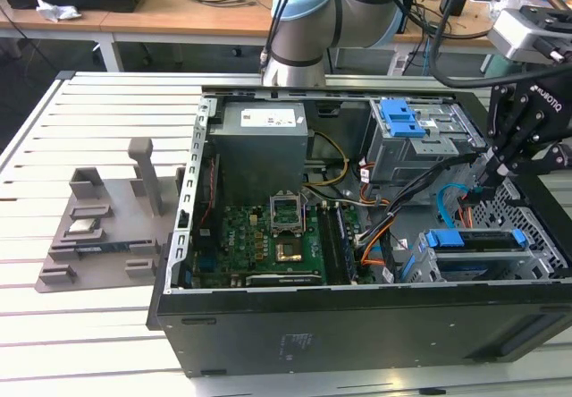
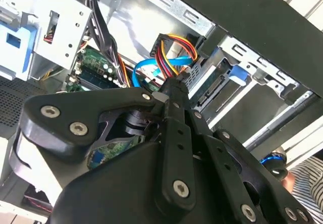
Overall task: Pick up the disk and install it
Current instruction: 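Insert the first disk wire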
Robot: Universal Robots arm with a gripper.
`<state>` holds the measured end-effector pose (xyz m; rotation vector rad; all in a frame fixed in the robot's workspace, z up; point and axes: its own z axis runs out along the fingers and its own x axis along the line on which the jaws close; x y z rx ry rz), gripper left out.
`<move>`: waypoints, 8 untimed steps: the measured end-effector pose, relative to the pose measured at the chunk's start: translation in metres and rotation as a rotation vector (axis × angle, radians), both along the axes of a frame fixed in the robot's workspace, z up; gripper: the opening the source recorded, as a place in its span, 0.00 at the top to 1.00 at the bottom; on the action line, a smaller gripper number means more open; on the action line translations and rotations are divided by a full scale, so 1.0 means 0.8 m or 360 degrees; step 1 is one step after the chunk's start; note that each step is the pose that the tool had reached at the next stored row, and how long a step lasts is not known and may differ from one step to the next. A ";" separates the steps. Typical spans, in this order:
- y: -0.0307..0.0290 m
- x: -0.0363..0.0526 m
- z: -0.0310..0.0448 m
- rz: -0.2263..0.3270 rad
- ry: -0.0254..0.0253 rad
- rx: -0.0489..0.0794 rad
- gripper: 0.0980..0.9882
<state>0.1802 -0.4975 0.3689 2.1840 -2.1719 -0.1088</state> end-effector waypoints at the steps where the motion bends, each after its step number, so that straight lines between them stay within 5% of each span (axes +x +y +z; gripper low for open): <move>1: 0.0000 0.000 0.0000 0.0000 0.00000 0.0000 0.99; 4: 0.0001 0.000 -0.0003 0.0000 0.00000 0.0000 0.99; 8: 0.0000 0.000 -0.0048 0.0000 0.00001 -0.0011 0.84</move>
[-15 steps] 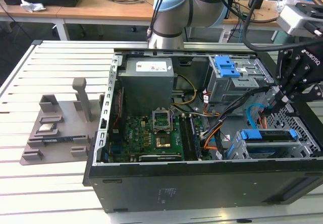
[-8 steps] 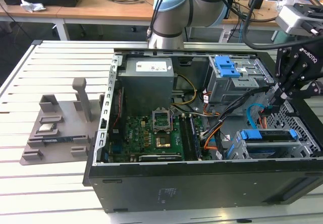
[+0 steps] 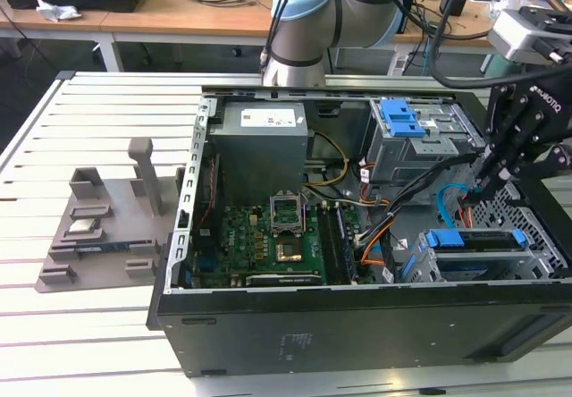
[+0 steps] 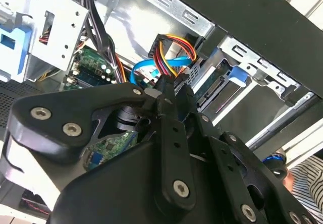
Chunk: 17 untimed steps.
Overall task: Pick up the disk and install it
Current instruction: 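Insert the first disk wire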
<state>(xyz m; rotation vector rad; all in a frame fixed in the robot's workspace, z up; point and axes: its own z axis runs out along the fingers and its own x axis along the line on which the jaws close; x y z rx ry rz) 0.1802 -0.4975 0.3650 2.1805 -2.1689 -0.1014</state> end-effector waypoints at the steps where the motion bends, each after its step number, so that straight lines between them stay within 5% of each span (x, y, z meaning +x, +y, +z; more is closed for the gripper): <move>1: 0.0000 0.000 -0.0043 0.0000 -0.00001 -0.0010 0.84; 4: -0.0027 0.000 -0.0146 0.0000 -0.00001 -0.0029 0.84; 14: -0.0036 0.000 -0.0152 0.0000 0.00000 -0.0032 0.93; 17: -0.0257 0.000 -0.0154 0.0000 -0.00001 -0.0041 0.93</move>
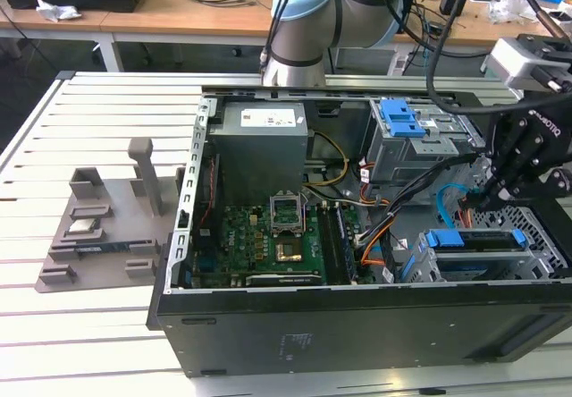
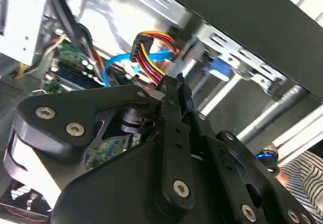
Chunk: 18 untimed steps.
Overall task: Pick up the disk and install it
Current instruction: 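Insert the first disk wire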
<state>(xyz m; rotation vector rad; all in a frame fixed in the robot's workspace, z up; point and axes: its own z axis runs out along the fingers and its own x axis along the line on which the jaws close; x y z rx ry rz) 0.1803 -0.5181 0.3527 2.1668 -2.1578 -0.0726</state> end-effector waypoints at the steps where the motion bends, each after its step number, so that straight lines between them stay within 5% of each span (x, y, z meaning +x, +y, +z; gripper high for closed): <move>1: -0.0085 0.000 -0.0003 0.0000 0.00001 -0.0004 0.93; 4: -0.0201 0.000 -0.0027 0.0001 0.00001 -0.0007 0.93; 18: -0.0193 0.007 -0.0186 0.0002 0.00003 -0.0008 0.93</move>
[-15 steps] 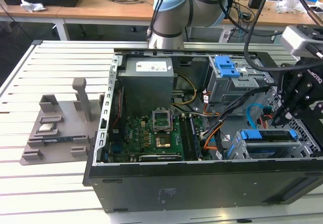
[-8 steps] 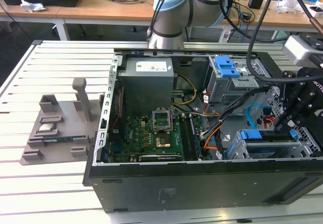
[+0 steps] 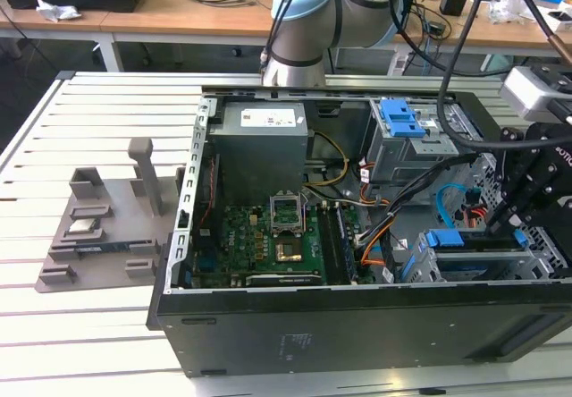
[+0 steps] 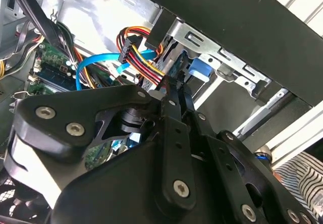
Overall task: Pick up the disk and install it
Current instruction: 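Insert the first disk wire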
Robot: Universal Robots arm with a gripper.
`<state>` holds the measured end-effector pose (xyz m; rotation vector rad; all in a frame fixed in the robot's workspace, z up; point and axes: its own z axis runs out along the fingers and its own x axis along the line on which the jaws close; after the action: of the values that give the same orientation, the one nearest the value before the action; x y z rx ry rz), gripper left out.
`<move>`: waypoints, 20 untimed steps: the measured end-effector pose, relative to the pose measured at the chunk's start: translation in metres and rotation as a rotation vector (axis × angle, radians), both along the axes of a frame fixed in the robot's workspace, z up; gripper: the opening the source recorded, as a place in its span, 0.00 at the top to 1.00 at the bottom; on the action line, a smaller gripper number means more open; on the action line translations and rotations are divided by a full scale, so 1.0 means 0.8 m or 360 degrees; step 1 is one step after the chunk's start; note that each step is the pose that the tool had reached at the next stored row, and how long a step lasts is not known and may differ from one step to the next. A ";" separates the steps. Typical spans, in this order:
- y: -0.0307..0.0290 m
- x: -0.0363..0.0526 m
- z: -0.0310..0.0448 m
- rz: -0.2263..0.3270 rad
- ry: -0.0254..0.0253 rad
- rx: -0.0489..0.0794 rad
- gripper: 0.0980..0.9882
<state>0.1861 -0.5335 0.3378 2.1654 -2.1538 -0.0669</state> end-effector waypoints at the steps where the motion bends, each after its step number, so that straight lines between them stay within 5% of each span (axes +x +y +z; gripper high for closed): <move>1: 0.0000 0.000 -0.0012 0.0000 -0.00001 -0.0001 0.93; 9: 0.0001 0.000 -0.0048 0.0000 0.00002 0.0001 0.92; 10: 0.0001 0.000 -0.0030 0.0000 0.00000 -0.0002 0.85; 14: 0.0107 0.001 0.0261 0.0000 0.00001 -0.0006 0.86; 16: 0.0163 0.000 0.0423 0.0000 0.00001 -0.0011 0.99; 20: 0.0173 0.000 0.0548 0.0000 0.00001 -0.0012 0.99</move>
<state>0.1865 -0.5197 0.3816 2.1612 -2.1504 -0.0585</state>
